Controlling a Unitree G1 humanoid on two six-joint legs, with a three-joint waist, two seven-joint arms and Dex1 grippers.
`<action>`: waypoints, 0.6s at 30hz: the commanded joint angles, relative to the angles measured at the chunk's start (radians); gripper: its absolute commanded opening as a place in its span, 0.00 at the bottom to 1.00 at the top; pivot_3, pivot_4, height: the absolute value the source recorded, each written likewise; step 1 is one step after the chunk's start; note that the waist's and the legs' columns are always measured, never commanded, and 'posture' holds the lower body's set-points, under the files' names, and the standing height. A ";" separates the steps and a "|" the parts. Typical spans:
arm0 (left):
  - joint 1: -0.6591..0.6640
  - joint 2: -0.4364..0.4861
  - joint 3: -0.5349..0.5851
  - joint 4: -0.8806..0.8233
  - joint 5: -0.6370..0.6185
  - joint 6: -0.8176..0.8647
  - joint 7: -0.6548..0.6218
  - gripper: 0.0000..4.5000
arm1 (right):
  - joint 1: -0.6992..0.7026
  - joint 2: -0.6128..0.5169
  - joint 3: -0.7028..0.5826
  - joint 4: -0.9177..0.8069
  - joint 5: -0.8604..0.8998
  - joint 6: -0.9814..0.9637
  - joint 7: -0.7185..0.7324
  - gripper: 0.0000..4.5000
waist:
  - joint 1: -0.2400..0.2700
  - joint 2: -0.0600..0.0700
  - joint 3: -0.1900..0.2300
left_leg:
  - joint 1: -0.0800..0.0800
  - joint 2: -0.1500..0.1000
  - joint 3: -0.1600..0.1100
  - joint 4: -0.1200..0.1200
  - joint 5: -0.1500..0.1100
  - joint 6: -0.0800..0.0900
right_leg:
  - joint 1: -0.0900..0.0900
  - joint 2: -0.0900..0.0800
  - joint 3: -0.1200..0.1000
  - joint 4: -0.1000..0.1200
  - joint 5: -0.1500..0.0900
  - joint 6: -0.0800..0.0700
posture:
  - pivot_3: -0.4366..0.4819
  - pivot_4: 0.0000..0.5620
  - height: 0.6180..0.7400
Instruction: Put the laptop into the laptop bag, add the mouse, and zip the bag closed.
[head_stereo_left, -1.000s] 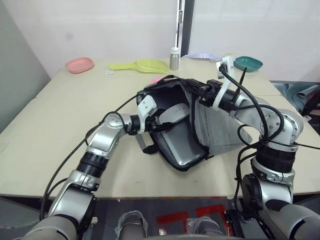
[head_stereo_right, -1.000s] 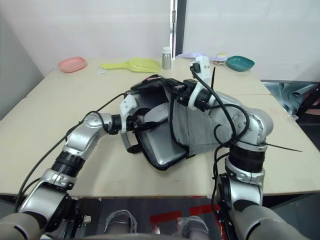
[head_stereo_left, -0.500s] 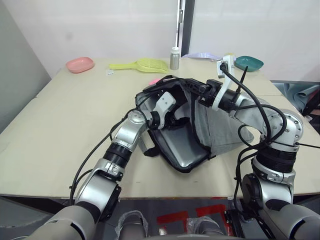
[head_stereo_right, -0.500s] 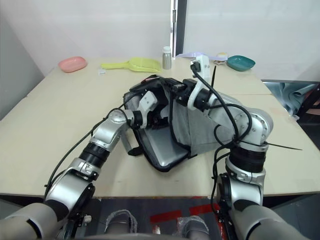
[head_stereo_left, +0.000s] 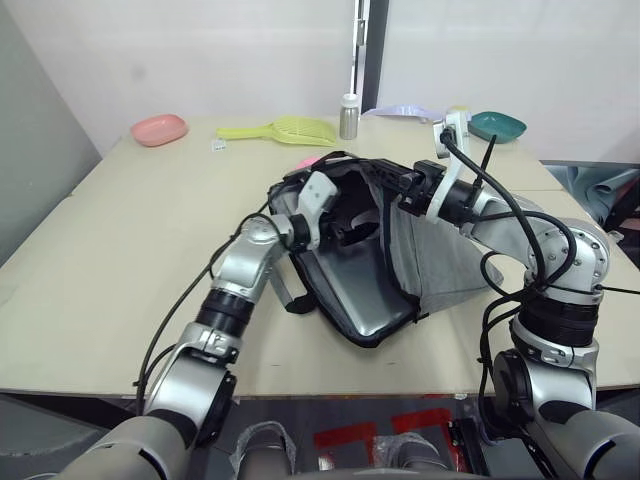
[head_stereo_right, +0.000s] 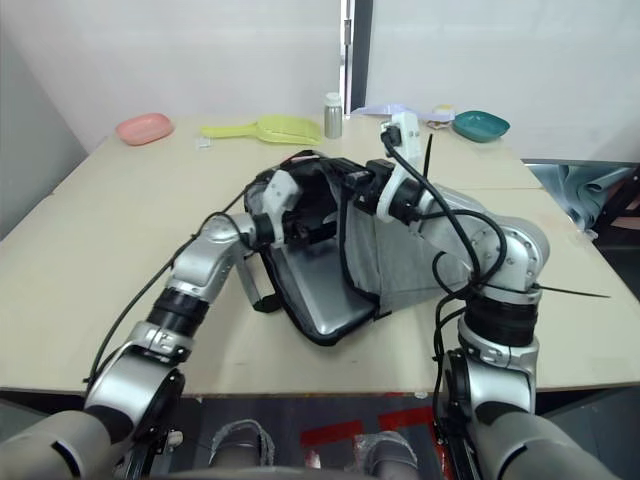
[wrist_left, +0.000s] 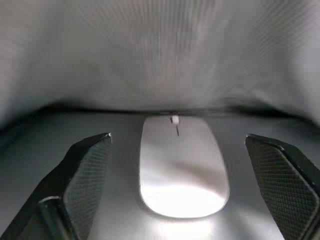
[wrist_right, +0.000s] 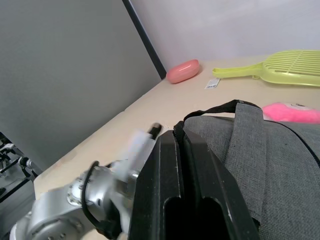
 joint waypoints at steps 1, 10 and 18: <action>0.067 0.122 0.086 -0.175 -0.133 0.126 -0.104 0.99 | -0.003 -0.023 0.003 -0.031 0.019 -0.061 0.039 0.00 | -0.001 0.000 0.000 | 0.000 0.000 0.000 0.000 0.000 0.000 | 0.000 0.000 0.000 0.000 0.000 0.000 | 0.48 0.27 1.00; 0.194 0.533 0.259 -0.257 -0.300 0.398 -0.284 0.99 | 0.099 -0.195 0.149 -0.101 0.041 -0.024 0.275 0.00 | 0.005 0.001 0.001 | 0.000 0.000 0.000 0.000 0.000 -0.001 | -0.001 0.000 -0.001 -0.001 0.000 0.000 | 0.48 0.27 1.00; 0.195 0.612 0.280 -0.148 -0.283 0.375 -0.295 0.99 | 0.191 -0.349 0.260 -0.184 0.098 -0.004 0.503 0.00 | 0.006 0.001 0.001 | 0.000 0.000 -0.001 -0.001 -0.001 -0.001 | 0.000 0.000 -0.001 -0.001 -0.001 0.000 | 0.48 0.27 1.00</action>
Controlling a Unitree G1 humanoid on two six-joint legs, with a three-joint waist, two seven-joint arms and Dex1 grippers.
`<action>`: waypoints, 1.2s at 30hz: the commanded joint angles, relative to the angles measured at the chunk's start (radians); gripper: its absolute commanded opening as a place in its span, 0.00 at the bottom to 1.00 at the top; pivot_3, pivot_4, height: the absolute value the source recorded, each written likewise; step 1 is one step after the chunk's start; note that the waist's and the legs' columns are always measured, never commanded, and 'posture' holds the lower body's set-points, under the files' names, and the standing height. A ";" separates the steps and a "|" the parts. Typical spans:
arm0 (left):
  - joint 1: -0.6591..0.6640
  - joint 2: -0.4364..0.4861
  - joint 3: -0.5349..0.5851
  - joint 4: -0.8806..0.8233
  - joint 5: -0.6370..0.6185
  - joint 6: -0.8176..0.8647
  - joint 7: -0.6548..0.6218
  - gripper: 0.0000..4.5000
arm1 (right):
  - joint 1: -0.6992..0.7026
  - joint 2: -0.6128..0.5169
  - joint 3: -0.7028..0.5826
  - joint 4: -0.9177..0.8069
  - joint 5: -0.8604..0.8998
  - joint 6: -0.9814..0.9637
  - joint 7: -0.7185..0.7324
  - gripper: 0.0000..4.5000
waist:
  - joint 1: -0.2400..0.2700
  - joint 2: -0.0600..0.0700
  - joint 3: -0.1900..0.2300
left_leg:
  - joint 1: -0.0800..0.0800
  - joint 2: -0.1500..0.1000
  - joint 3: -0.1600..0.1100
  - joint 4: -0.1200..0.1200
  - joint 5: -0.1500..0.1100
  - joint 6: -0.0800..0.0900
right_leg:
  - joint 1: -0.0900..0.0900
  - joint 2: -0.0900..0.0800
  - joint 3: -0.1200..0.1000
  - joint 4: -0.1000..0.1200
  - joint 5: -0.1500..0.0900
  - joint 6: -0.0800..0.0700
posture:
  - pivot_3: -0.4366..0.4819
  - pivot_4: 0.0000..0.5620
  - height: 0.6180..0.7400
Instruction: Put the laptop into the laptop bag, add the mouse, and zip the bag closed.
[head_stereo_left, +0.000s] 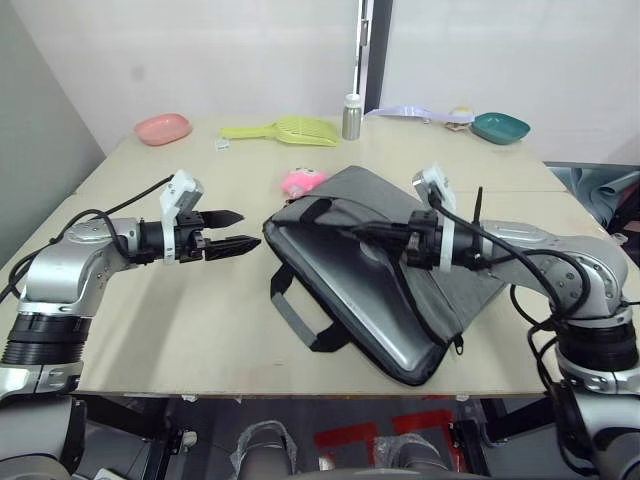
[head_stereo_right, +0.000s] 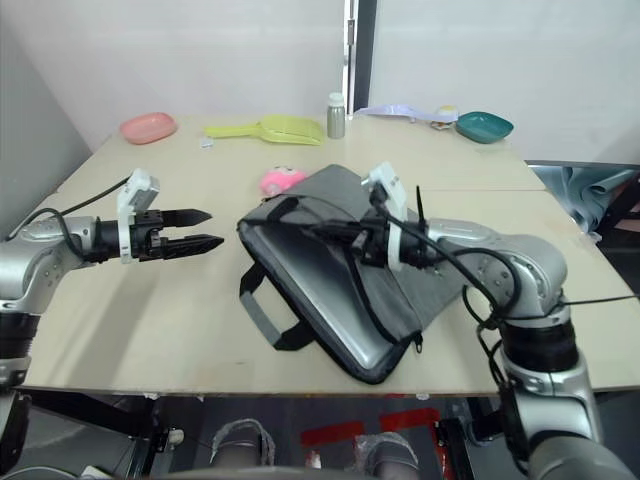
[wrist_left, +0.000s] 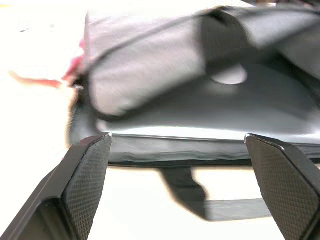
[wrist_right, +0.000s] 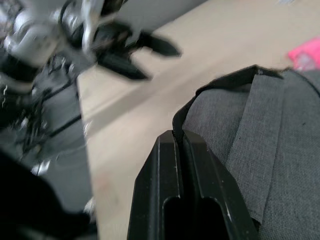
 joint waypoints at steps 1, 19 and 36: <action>-0.009 0.012 0.009 0.021 0.010 -0.032 -0.006 0.99 | 0.022 -0.055 0.022 -0.089 0.084 0.010 0.123 0.00 | 0.000 0.000 0.000 | 0.000 0.000 0.000 0.000 0.000 0.000 | 0.000 0.000 0.000 0.000 0.000 0.000 | 0.48 0.27 1.00; -0.097 -0.136 -0.145 0.283 0.106 -0.085 -0.022 1.00 | 0.269 -0.225 -0.102 -0.132 0.084 -0.114 0.216 0.77 | 0.009 -0.001 -0.001 | 0.002 0.000 -0.001 0.004 -0.002 0.004 | 0.003 -0.001 0.001 0.003 0.000 -0.001 | 0.48 0.27 1.00; -0.054 -0.194 -0.189 0.261 0.161 -0.116 -0.030 0.35 | 0.977 -0.358 -0.579 0.111 -0.001 -0.064 0.372 1.00 | 0.025 -0.002 -0.002 | 0.004 -0.001 0.000 0.004 -0.004 0.008 | 0.005 -0.002 0.001 0.000 -0.001 -0.001 | 0.48 0.27 1.00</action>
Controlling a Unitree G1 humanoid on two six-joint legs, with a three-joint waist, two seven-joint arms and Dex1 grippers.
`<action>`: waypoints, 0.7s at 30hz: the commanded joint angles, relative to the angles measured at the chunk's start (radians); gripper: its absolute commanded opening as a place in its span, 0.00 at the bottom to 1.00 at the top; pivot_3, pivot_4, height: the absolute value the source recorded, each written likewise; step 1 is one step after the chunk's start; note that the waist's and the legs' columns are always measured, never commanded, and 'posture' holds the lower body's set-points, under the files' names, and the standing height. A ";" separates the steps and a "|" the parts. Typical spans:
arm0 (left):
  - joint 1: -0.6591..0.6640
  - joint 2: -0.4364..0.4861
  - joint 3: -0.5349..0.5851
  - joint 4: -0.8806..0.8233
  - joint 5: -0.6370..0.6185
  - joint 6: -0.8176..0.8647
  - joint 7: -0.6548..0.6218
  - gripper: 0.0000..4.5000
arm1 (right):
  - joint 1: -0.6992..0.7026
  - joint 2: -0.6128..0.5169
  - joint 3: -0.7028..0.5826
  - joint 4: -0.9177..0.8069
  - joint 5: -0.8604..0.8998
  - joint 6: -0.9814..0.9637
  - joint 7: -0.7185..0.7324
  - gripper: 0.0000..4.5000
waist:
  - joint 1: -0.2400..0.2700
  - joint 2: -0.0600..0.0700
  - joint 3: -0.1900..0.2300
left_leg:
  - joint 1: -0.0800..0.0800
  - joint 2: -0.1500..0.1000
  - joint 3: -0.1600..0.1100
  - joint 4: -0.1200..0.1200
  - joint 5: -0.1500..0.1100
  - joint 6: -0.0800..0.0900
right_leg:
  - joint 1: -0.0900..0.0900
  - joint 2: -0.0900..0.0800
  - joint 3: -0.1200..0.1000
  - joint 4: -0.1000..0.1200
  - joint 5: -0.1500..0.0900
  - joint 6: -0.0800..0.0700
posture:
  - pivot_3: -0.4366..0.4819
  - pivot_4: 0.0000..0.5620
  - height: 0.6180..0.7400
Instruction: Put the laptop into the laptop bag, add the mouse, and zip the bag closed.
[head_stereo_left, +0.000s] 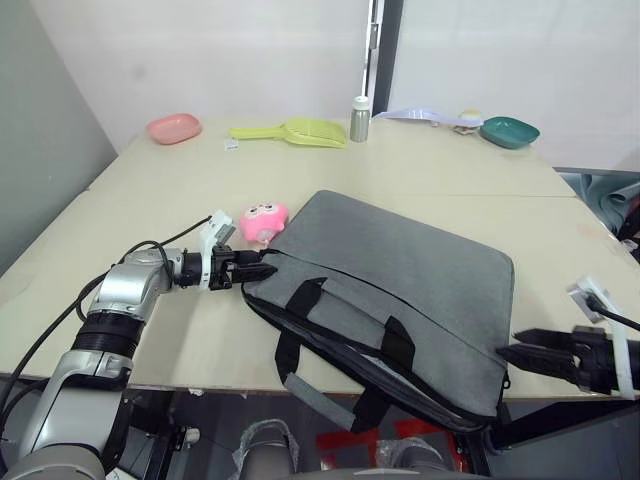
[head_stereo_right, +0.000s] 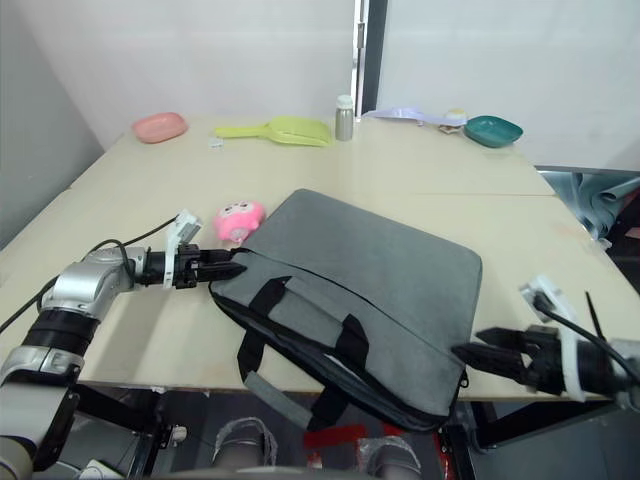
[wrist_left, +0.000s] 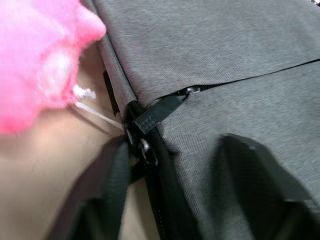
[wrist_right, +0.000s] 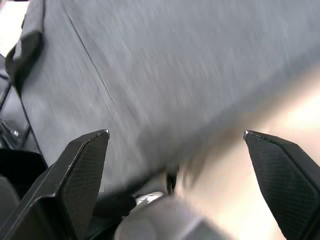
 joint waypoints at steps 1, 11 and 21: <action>0.006 -0.009 -0.016 -0.041 0.007 -0.002 -0.005 0.28 | 0.050 0.038 -0.040 0.005 0.051 0.038 0.016 1.00 | 0.000 0.000 0.000 | 0.001 0.000 0.000 0.000 0.000 0.000 | 0.000 0.000 0.000 0.000 0.000 0.000 | 0.48 0.27 1.00; 0.015 -0.011 -0.013 -0.090 0.004 0.027 0.007 0.00 | 0.006 0.190 0.027 -0.075 0.148 0.067 -0.134 0.88 | 0.000 0.000 0.000 | 0.000 -0.002 0.000 0.000 0.000 0.001 | 0.000 -0.003 0.000 0.000 -0.001 0.001 | 0.48 0.27 1.00; 0.025 0.007 0.014 -0.112 -0.005 0.050 0.024 0.00 | -0.060 0.206 0.038 -0.042 0.165 0.050 -0.172 0.15 | -0.009 0.000 0.000 | 0.000 -0.002 0.000 -0.002 0.000 0.001 | 0.000 -0.003 0.000 -0.001 -0.001 0.002 | 0.48 0.27 1.00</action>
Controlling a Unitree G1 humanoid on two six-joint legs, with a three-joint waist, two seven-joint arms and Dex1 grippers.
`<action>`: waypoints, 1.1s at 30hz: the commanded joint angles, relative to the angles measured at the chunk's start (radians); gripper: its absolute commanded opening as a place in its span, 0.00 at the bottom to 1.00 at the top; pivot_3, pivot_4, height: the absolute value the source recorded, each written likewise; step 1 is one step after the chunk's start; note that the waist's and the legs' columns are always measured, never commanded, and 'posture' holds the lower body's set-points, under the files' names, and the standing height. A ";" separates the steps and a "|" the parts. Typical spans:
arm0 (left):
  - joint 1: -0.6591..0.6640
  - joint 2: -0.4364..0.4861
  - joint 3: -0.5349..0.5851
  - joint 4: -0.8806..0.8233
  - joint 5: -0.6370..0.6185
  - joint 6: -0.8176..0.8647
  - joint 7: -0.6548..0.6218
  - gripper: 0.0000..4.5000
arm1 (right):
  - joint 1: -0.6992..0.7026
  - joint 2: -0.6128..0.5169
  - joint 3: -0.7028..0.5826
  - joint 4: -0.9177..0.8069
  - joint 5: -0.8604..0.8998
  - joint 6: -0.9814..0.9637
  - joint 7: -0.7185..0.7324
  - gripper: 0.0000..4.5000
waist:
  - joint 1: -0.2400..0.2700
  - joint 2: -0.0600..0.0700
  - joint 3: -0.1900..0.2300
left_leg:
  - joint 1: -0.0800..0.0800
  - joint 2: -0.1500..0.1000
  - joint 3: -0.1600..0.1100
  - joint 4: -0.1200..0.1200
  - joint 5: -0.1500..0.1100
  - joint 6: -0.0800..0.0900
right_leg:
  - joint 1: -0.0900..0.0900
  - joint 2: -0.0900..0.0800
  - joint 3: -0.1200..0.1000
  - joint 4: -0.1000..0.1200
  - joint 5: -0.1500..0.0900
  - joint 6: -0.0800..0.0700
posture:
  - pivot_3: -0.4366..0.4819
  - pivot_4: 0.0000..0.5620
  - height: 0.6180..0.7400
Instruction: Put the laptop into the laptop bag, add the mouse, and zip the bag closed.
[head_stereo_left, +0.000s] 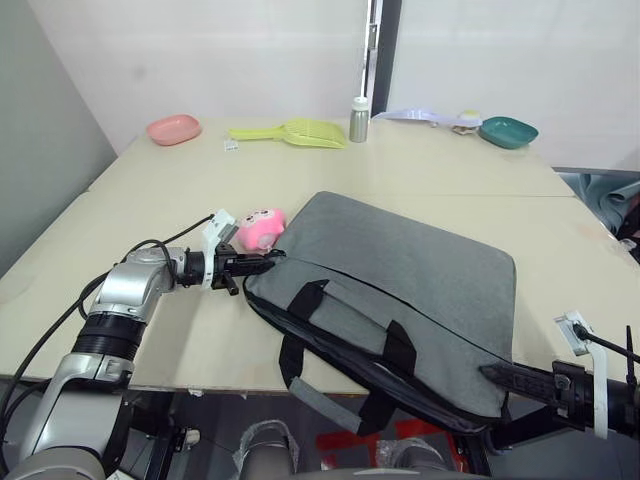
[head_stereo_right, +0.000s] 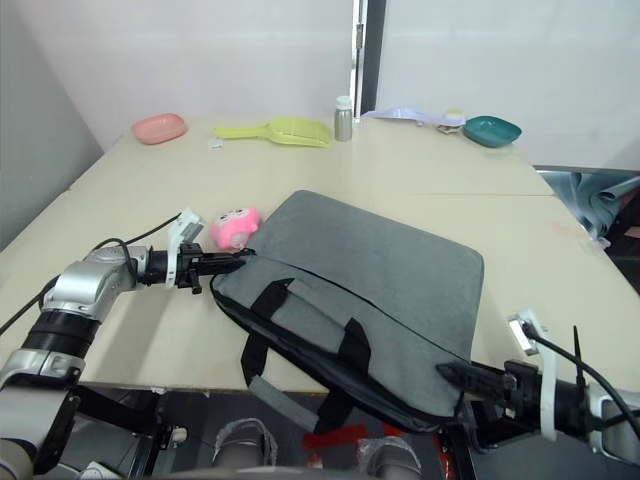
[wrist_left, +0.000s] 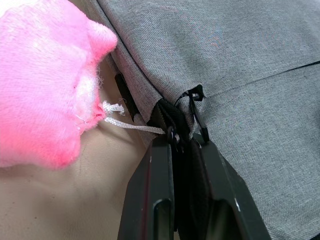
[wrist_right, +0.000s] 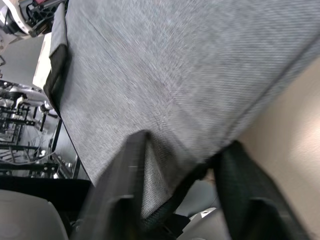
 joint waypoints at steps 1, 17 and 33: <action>0.009 0.014 0.013 -0.046 -0.010 0.013 0.004 0.00 | -0.063 0.018 0.002 -0.014 0.041 -0.026 -0.015 0.07 | -0.006 0.000 0.000 | 0.000 0.000 0.000 0.000 0.000 0.000 | 0.000 0.000 0.000 0.000 0.000 0.000 | 0.48 0.27 1.00; 0.182 0.119 0.178 -0.172 -0.053 0.041 0.086 0.00 | -0.588 0.153 0.248 0.172 -0.158 -0.087 -0.239 0.00 | -0.027 0.002 0.001 | -0.003 0.002 0.000 -0.004 0.000 -0.002 | -0.004 0.003 -0.002 -0.002 -0.002 -0.003 | 0.48 0.27 1.00; 0.223 0.099 0.177 -0.157 -0.054 -0.011 0.112 0.00 | -0.667 0.166 0.306 0.261 -0.264 -0.105 -0.178 0.00 | -0.026 0.002 0.001 | 0.001 0.002 0.000 -0.001 -0.001 -0.002 | 0.000 0.002 -0.001 0.003 -0.002 -0.003 | 0.48 0.27 1.00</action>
